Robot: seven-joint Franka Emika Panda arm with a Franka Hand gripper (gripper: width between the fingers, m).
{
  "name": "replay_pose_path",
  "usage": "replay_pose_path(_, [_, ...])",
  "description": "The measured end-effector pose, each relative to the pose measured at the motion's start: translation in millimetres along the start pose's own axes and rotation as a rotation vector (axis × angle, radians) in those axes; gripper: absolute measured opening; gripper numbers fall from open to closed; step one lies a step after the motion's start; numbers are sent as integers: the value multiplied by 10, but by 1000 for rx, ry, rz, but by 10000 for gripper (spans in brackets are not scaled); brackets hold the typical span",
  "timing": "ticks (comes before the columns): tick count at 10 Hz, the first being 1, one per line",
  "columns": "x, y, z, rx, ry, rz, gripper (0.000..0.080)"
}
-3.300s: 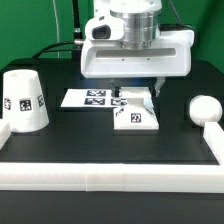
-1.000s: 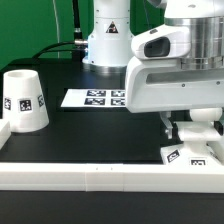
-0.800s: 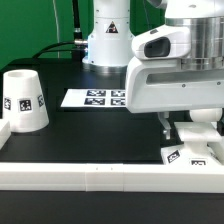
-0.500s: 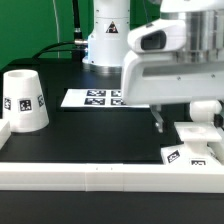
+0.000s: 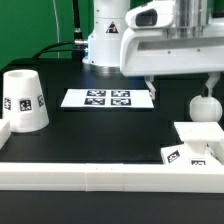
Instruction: Assemble lamp
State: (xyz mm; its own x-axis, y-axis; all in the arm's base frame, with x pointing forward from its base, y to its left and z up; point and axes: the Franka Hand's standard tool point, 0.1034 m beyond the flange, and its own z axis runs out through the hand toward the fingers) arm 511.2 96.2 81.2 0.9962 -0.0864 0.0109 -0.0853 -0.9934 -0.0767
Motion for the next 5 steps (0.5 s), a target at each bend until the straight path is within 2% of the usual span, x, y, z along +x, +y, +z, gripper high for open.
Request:
replay_pose_path(3, [-177, -409, 34, 11, -15, 53, 699])
replay_pose_path(5, [-193, -386, 35, 4, -47, 46, 699])
